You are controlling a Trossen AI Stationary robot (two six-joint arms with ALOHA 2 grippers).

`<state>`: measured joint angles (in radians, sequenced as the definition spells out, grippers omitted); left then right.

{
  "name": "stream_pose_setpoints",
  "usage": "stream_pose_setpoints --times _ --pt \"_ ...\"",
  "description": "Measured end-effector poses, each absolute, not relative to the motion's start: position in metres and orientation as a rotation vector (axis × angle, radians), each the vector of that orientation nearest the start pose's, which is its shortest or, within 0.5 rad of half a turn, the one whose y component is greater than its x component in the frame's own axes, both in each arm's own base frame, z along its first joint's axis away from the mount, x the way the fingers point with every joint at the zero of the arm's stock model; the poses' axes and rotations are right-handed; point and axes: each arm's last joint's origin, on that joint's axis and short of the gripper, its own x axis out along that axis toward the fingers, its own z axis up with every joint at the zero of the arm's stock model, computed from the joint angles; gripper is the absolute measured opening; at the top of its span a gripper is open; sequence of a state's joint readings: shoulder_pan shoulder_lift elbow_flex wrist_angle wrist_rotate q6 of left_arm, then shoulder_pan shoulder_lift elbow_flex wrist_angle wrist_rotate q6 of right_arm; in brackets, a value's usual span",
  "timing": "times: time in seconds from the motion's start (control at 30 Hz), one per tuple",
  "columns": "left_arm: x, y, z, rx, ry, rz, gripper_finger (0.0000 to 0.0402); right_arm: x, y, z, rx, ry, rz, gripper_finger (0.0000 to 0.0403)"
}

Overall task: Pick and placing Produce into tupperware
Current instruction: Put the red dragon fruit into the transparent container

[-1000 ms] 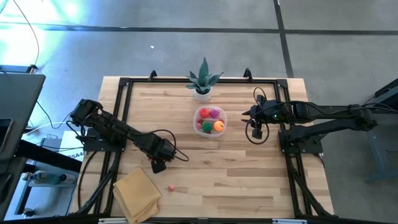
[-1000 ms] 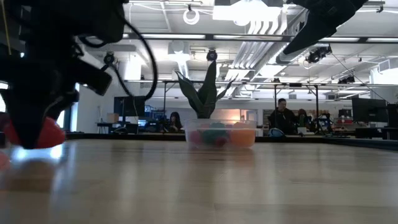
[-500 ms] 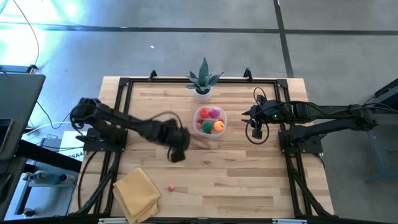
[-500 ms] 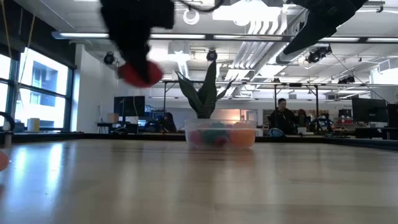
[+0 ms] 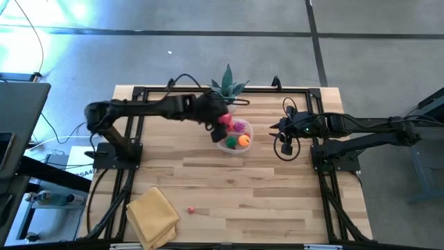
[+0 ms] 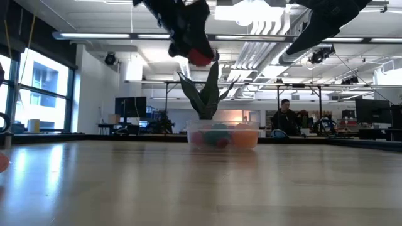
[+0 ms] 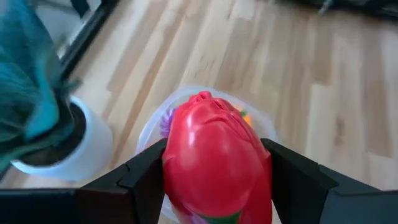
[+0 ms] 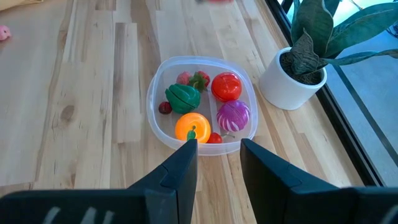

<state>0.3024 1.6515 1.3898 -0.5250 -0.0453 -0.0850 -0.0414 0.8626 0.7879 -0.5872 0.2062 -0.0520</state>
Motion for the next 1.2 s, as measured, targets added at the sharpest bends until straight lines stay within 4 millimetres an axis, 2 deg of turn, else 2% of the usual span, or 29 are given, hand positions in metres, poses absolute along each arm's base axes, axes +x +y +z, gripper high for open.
stream_pose_setpoints --times 0.27,0.4,0.6,0.8,1.2 --pt "0.371 0.133 0.24 -0.22 0.841 0.329 0.0229 0.172 -0.013 0.287 -0.104 0.668 -0.221 0.0113" --pt "0.376 0.142 0.217 -0.236 0.899 0.344 0.0229 0.172 -0.013 0.287 -0.104 0.667 -0.221 0.0113" --pt "0.382 0.145 0.19 -0.226 0.975 0.367 0.0229 0.172 -0.013 0.287 -0.105 0.667 -0.221 0.0113" --pt "0.386 0.146 0.176 -0.22 1.007 0.366 0.023 0.172 -0.013 0.287 -0.104 0.667 -0.221 0.0113" --pt "0.386 0.146 0.176 -0.218 0.996 0.394 0.023 0.172 -0.013 0.287 -0.104 0.667 -0.221 0.0113"
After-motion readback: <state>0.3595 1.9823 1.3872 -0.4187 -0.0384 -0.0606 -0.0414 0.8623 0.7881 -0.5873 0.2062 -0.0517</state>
